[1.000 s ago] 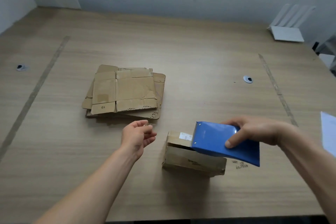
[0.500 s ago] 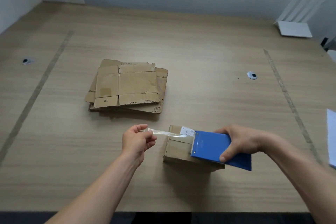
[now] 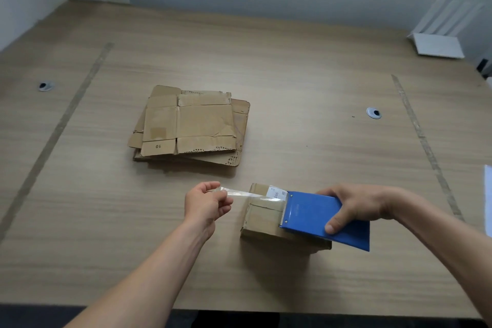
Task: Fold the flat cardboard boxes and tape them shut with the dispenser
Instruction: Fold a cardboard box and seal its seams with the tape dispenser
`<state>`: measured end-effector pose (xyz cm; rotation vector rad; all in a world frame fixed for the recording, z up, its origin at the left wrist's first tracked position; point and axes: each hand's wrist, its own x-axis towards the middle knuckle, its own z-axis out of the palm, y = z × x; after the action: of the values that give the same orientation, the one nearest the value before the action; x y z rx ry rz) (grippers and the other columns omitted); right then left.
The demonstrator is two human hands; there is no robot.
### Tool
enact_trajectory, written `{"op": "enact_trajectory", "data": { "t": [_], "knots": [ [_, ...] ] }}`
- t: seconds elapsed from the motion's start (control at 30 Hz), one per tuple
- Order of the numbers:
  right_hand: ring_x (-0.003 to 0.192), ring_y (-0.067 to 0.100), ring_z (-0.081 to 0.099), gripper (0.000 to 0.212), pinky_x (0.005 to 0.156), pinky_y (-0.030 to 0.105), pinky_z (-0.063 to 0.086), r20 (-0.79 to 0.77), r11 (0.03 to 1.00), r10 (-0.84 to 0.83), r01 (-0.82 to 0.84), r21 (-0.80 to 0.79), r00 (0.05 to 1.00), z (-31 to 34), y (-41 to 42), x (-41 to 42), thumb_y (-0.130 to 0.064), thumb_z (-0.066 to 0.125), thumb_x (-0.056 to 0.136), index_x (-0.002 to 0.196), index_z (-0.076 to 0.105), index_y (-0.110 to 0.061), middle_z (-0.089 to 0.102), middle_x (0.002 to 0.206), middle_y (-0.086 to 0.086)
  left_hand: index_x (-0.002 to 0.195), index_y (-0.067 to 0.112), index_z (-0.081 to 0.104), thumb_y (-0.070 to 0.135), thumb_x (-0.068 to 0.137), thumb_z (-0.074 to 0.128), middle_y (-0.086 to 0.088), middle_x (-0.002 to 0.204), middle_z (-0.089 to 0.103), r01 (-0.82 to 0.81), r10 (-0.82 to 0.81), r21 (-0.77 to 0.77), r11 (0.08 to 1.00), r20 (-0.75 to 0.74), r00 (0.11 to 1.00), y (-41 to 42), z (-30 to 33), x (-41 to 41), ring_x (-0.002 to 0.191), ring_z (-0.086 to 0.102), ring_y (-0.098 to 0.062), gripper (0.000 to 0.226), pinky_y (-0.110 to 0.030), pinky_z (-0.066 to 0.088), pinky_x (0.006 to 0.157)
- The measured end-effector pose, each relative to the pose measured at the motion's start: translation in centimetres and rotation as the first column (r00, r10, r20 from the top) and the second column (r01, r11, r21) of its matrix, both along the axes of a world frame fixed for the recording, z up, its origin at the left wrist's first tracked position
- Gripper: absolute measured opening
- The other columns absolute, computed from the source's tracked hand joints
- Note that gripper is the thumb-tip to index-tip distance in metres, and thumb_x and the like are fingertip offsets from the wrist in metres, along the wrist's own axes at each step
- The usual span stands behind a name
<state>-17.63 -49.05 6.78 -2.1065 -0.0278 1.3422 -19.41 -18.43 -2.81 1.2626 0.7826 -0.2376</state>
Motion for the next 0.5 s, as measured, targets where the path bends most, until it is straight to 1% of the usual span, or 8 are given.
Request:
{"op": "enact_trajectory", "data": {
  "t": [0.07, 0.13, 0.2, 0.23, 0.3, 0.4, 0.5],
  "knots": [
    [0.098, 0.017, 0.072, 0.056, 0.083, 0.031, 0.058, 0.007, 1.000, 0.002, -0.002, -0.001, 1.000, 0.15, 0.18, -0.09, -0.036, 0.087, 0.063, 0.115, 0.068, -0.031, 0.076, 0.105, -0.005, 0.101, 0.006, 0.056, -0.011, 0.089, 0.059, -0.016, 0.079, 0.062, 0.002, -0.002, -0.003, 1.000, -0.004, 1.000, -0.09, -0.20, -0.04, 0.062, 0.063, -0.021, 0.020, -0.031, 0.056, 0.058],
    [0.099, 0.017, 0.072, 0.056, 0.087, 0.034, 0.058, 0.021, 1.000, 0.004, -0.004, -0.020, 1.000, 0.21, 0.45, -0.24, -0.038, 0.083, 0.065, 0.118, 0.067, -0.031, 0.076, 0.106, -0.006, 0.101, 0.006, 0.056, -0.011, 0.089, 0.059, -0.017, 0.081, 0.062, 0.005, -0.005, -0.004, 1.000, -0.008, 1.000, -0.23, -0.33, -0.11, 0.062, 0.063, -0.021, 0.021, -0.031, 0.056, 0.058],
    [0.100, 0.018, 0.072, 0.053, 0.091, 0.039, 0.056, 0.054, 0.999, 0.004, -0.002, -0.039, 0.999, 0.21, 0.60, -0.38, -0.044, 0.080, 0.066, 0.116, 0.068, -0.032, 0.076, 0.106, -0.006, 0.101, 0.006, 0.057, -0.011, 0.089, 0.059, -0.018, 0.080, 0.062, 0.001, -0.001, -0.005, 1.000, -0.012, 1.000, -0.23, -0.46, -0.14, 0.062, 0.063, -0.022, 0.021, -0.031, 0.056, 0.059],
    [0.098, 0.017, 0.072, 0.050, 0.091, 0.039, 0.056, 0.073, 0.999, 0.008, -0.005, -0.043, 0.997, 0.25, 0.62, -0.39, -0.047, 0.079, 0.068, 0.114, 0.068, -0.032, 0.076, 0.104, -0.007, 0.100, 0.006, 0.057, -0.011, 0.089, 0.059, -0.018, 0.079, 0.062, -0.002, 0.002, -0.002, 1.000, -0.014, 1.000, -0.17, -0.54, -0.16, 0.062, 0.063, -0.022, 0.021, -0.031, 0.056, 0.059],
    [0.095, 0.014, 0.073, 0.041, 0.090, 0.036, 0.056, 0.103, 0.999, 0.013, -0.008, -0.048, 0.995, 0.43, 0.53, -0.38, -0.051, 0.076, 0.075, 0.111, 0.070, -0.034, 0.077, 0.102, -0.009, 0.100, 0.006, 0.057, -0.012, 0.088, 0.059, -0.017, 0.077, 0.063, -0.001, 0.001, 0.005, 1.000, -0.019, 1.000, -0.07, -0.72, -0.21, 0.063, 0.064, -0.023, 0.022, -0.032, 0.056, 0.059],
    [0.094, 0.012, 0.073, 0.025, 0.086, 0.032, 0.055, 0.130, 0.998, 0.014, -0.005, -0.064, 0.991, 0.18, 0.38, -0.40, -0.044, 0.077, 0.086, 0.109, 0.071, -0.035, 0.077, 0.100, -0.011, 0.098, 0.007, 0.057, -0.012, 0.087, 0.059, -0.016, 0.077, 0.063, 0.009, -0.009, 0.000, 1.000, -0.028, 1.000, -0.33, -0.91, -0.40, 0.063, 0.064, -0.023, 0.022, -0.031, 0.056, 0.057],
    [0.093, 0.011, 0.073, 0.026, 0.083, 0.029, 0.056, 0.133, 0.996, 0.032, -0.020, -0.092, 0.991, -0.47, 0.47, -0.37, -0.043, 0.078, 0.083, 0.107, 0.072, -0.035, 0.077, 0.098, -0.012, 0.097, 0.007, 0.056, -0.012, 0.088, 0.058, -0.014, 0.074, 0.062, 0.010, -0.011, -0.016, 1.000, -0.038, 0.999, -0.76, -1.10, -0.68, 0.061, 0.063, -0.022, 0.021, -0.030, 0.055, 0.056]
  ]
}}
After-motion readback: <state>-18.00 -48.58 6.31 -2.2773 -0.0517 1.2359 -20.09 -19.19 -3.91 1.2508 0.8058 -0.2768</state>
